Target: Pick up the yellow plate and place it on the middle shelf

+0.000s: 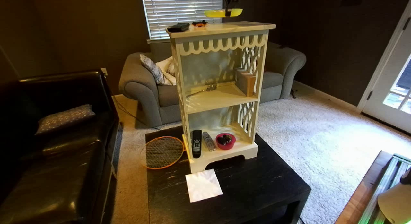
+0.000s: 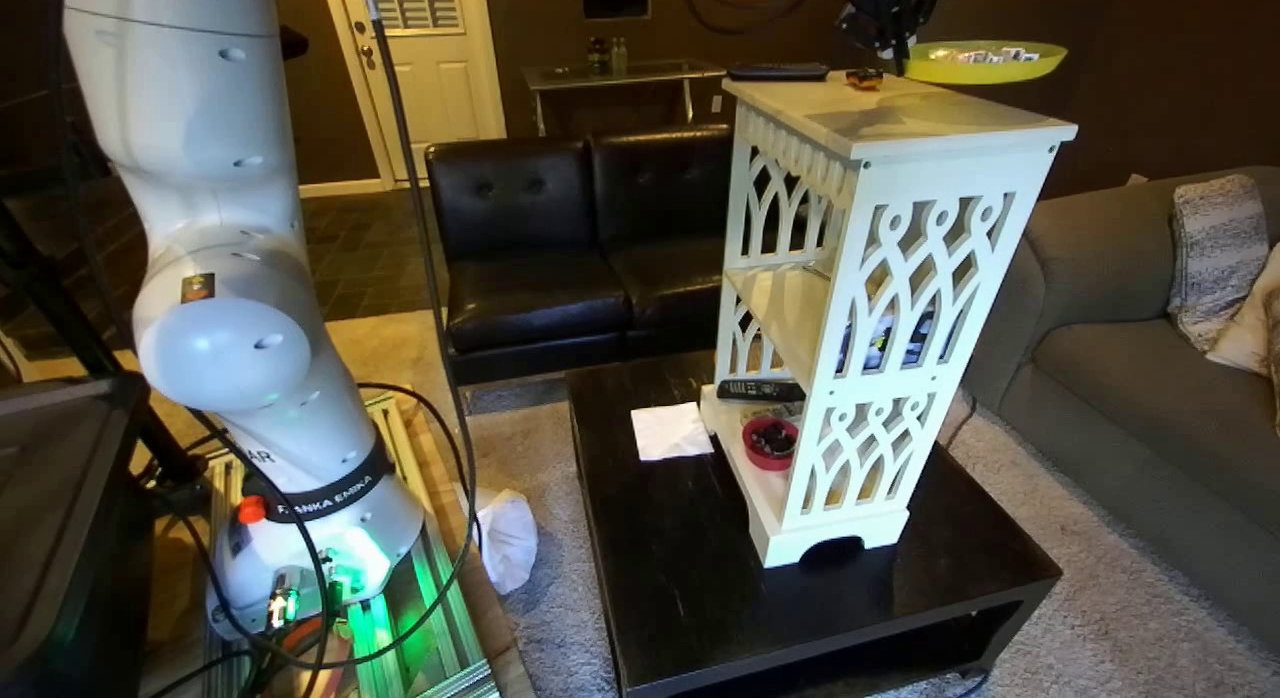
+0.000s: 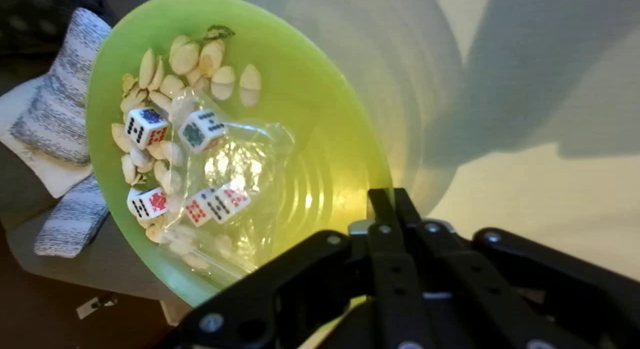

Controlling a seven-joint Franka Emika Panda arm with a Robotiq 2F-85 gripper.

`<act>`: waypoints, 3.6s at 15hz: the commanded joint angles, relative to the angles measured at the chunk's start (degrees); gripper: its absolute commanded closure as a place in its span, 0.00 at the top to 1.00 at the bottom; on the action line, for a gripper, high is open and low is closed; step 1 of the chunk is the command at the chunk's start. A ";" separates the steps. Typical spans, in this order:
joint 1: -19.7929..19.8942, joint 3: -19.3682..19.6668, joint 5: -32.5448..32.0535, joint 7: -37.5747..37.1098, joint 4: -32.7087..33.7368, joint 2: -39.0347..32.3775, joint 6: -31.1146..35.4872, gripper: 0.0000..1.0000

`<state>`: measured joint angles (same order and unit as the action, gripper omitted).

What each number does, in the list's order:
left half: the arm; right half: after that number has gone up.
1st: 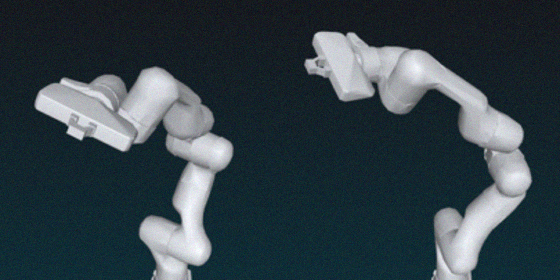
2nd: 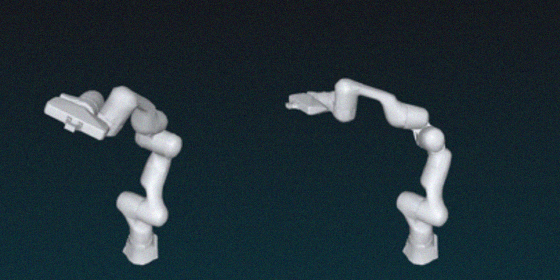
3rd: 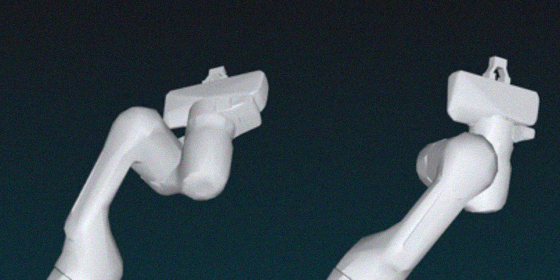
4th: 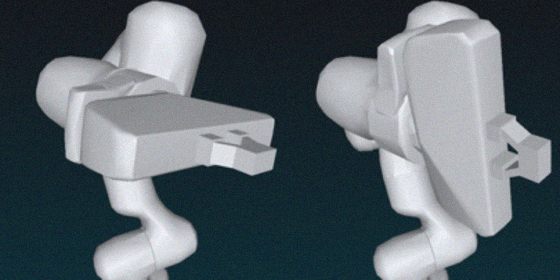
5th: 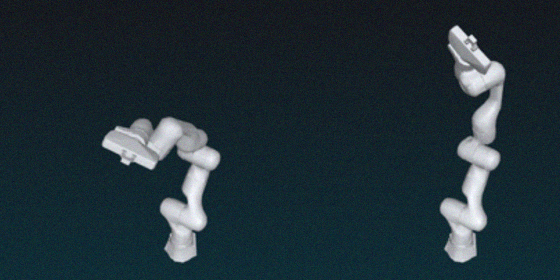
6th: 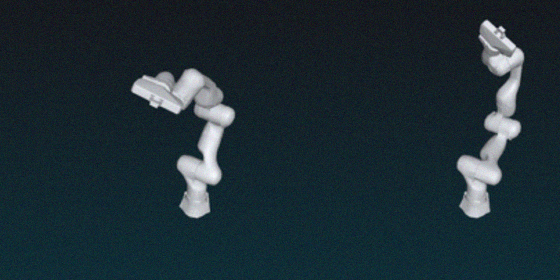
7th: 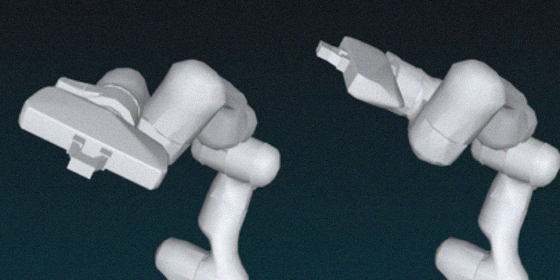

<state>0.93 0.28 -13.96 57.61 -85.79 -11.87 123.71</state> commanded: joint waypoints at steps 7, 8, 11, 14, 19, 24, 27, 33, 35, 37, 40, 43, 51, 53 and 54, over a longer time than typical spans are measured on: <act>-5.93 -1.97 -19.47 -23.67 -15.87 10.58 2.93 0.01; -6.32 -2.41 -20.56 -27.08 -16.72 11.77 2.15 0.01; -6.50 -3.68 -21.54 -35.58 -18.89 15.77 -1.53 0.01; -6.73 -5.05 -19.54 -36.48 -20.71 19.15 -5.07 0.01; -8.24 -7.97 -18.13 -35.24 -23.80 23.03 -8.75 0.01; -10.26 -10.07 -15.53 -36.32 -26.88 24.93 -9.69 0.01; -11.15 -11.09 -14.84 -37.37 -28.77 25.74 -9.17 0.01; -11.83 -11.97 -15.57 -36.55 -28.26 23.93 -9.21 0.04; -11.68 -11.74 -15.57 -36.55 -28.26 23.84 -9.21 0.04; -11.65 -11.65 -15.56 -36.54 -28.25 23.84 -9.21 0.04; -11.66 -11.96 -16.08 -37.45 -28.43 23.77 -9.55 0.01; -12.14 -13.44 -18.37 -40.10 -31.89 25.54 -10.35 0.01; -15.43 -20.85 -30.59 -53.74 -44.04 32.75 -8.95 0.01; -17.14 -22.48 -32.38 -56.40 -46.85 33.51 -8.50 0.01; -18.16 -22.74 -31.56 -56.62 -47.71 33.43 -8.10 0.01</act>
<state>-14.93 -21.34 -43.21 4.36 -128.76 18.70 114.67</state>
